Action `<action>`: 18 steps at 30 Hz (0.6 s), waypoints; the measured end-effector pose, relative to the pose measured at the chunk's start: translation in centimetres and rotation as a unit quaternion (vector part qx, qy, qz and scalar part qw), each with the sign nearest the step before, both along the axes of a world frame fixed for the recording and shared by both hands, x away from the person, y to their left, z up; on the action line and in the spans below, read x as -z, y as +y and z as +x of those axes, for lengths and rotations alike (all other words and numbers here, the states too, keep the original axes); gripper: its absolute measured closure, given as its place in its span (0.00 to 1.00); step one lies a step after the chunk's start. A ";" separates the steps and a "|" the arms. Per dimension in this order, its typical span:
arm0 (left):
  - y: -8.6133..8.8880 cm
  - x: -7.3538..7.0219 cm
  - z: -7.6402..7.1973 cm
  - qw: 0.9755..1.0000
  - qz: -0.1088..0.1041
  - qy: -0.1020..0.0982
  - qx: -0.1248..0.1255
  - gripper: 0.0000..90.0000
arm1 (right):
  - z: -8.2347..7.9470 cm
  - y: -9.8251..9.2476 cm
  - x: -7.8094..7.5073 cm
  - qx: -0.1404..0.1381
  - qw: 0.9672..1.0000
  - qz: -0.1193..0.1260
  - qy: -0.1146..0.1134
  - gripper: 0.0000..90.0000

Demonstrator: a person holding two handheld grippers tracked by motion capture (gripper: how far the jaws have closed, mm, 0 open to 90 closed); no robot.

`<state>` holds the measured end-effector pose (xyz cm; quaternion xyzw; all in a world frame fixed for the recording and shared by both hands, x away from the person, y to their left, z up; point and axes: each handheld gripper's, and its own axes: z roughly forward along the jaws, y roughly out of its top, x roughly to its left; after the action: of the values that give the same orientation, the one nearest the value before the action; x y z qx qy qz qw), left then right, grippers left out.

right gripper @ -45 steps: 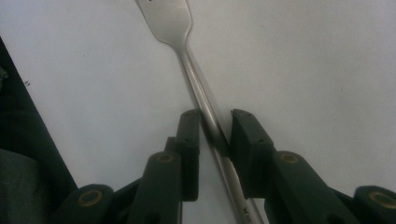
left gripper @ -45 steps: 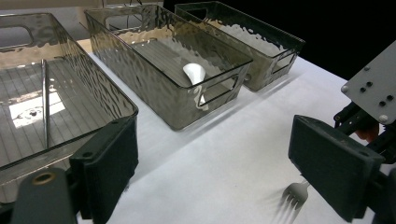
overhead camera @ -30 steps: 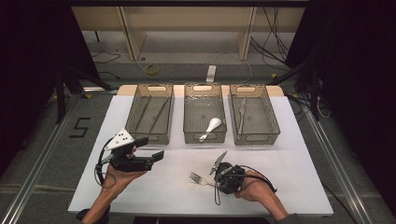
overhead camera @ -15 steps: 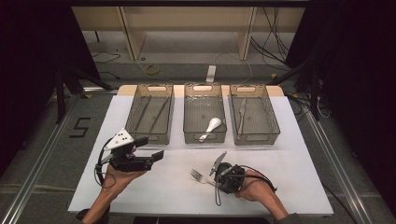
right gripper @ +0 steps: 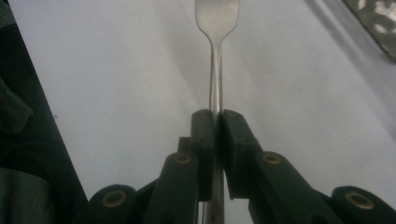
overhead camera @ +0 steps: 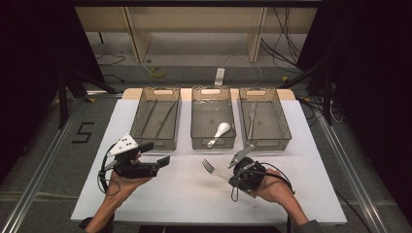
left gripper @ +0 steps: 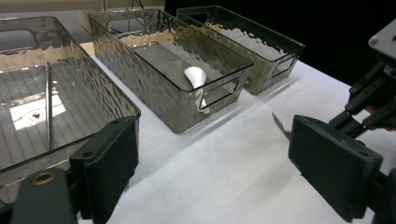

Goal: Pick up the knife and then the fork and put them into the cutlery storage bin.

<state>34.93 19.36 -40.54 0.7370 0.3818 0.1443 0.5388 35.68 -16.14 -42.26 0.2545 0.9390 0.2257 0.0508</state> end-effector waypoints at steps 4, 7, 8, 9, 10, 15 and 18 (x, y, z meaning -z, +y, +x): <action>0.0 0.0 0.0 1.000 0.000 -0.002 0.003 0.17 | 0.7 -0.9 -0.6 0.013 1.000 0.014 -0.004 0.94; 0.0 0.0 0.0 1.000 0.000 -0.002 0.003 0.17 | 1.4 -1.6 -1.2 0.023 0.999 0.030 -0.013 0.94; 0.0 0.0 0.0 1.000 -0.001 -0.002 0.003 0.17 | 1.7 -1.8 -1.4 0.028 0.999 0.035 -0.016 0.94; 0.0 0.0 0.0 1.000 -0.003 -0.002 0.001 0.17 | 1.9 -2.0 -1.7 0.031 0.999 0.038 -0.017 0.94; 0.0 0.0 0.0 1.000 -0.004 -0.001 0.000 0.17 | 2.1 -2.2 -2.0 0.035 0.998 0.043 -0.021 0.94; 0.0 0.0 0.0 1.000 -0.005 -0.002 0.000 0.17 | 3.5 -3.3 -3.3 0.062 0.995 0.068 -0.035 0.94; 0.1 0.0 0.0 1.000 -0.005 -0.003 0.000 0.17 | 4.4 -3.9 -4.0 0.080 0.993 0.081 -0.042 0.94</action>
<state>34.92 19.41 -40.54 0.7337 0.3810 0.1443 0.5438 40.12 -20.09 -38.31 0.3223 0.8912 0.3071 0.0871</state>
